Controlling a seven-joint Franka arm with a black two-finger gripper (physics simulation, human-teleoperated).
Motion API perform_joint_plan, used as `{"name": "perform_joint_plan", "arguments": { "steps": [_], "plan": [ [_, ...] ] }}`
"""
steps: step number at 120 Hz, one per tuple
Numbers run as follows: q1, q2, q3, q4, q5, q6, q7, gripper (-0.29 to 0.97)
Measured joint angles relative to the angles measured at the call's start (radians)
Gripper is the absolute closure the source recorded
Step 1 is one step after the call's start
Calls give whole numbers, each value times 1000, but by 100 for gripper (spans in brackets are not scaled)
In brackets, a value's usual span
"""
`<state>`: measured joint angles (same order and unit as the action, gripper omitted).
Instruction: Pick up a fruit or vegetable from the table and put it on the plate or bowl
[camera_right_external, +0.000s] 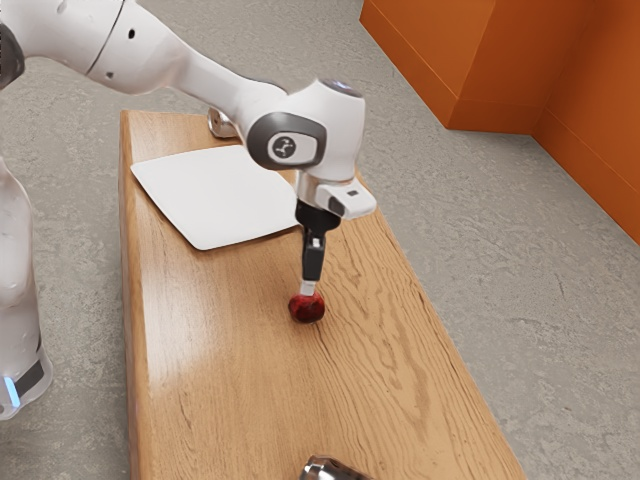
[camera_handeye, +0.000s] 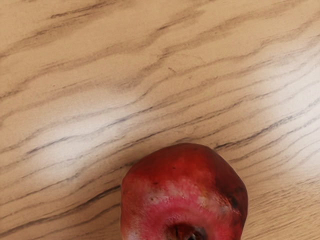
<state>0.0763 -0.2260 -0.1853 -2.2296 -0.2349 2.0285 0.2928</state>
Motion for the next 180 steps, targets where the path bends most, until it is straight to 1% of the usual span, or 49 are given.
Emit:
{"name": "perform_joint_plan", "arguments": {
  "steps": [47,57,67,73,93,98,109,125,133,147,157,166,180],
  "plan": [
    [-8,105,-9,-2,0,100,11,1],
    [-10,123,-13,-3,-2,110,12,5],
    [-12,142,-14,-4,-3,116,12,14],
    [-8,146,-15,-3,-3,119,12,15],
    [2,147,-15,-2,0,118,10,10],
    [0,145,-15,-1,0,115,10,14],
    [-8,140,-15,1,1,109,9,32],
    [-13,130,-14,6,12,93,0,47],
    [-11,102,-12,10,26,71,-9,50],
    [-6,29,-6,46,90,-23,-46,51],
    [-3,-35,34,52,118,-106,-77,51],
    [-1,-72,112,60,153,-175,-105,51],
    [5,-85,229,100,217,-259,-146,50]
  ]
}}
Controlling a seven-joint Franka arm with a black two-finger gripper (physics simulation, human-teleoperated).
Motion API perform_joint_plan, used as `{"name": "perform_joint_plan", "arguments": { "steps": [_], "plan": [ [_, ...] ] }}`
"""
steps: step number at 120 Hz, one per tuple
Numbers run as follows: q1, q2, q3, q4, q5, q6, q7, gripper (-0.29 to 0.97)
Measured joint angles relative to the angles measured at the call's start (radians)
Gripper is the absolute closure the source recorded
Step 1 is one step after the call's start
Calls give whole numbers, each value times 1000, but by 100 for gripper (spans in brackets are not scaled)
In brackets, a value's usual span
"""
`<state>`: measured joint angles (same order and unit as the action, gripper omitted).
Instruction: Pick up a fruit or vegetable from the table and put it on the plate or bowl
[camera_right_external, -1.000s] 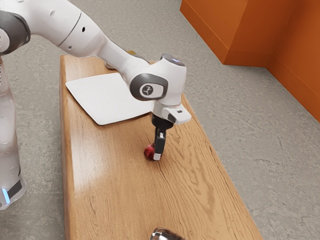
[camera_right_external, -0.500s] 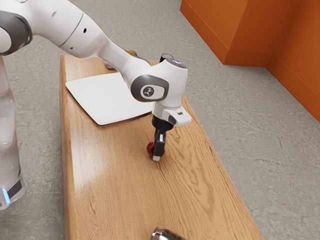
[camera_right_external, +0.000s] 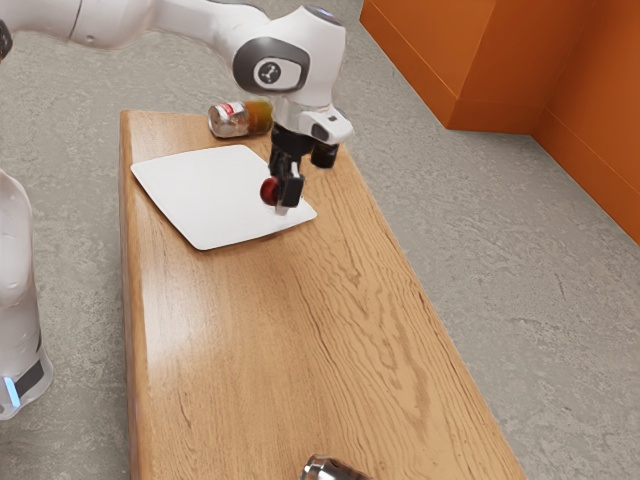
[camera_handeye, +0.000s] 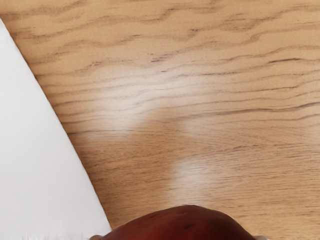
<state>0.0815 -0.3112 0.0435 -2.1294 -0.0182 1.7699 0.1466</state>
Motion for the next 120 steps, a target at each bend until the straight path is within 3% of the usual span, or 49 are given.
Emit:
{"name": "perform_joint_plan", "arguments": {
  "steps": [38,47,61,74,120],
  "plan": [
    [22,0,235,46,98,-119,-77,51],
    [26,1,246,49,107,-134,-89,48],
    [27,3,249,59,107,-157,-106,23],
    [27,3,250,62,105,-174,-119,11],
    [28,7,245,117,100,-217,-140,1]
  ]
}}
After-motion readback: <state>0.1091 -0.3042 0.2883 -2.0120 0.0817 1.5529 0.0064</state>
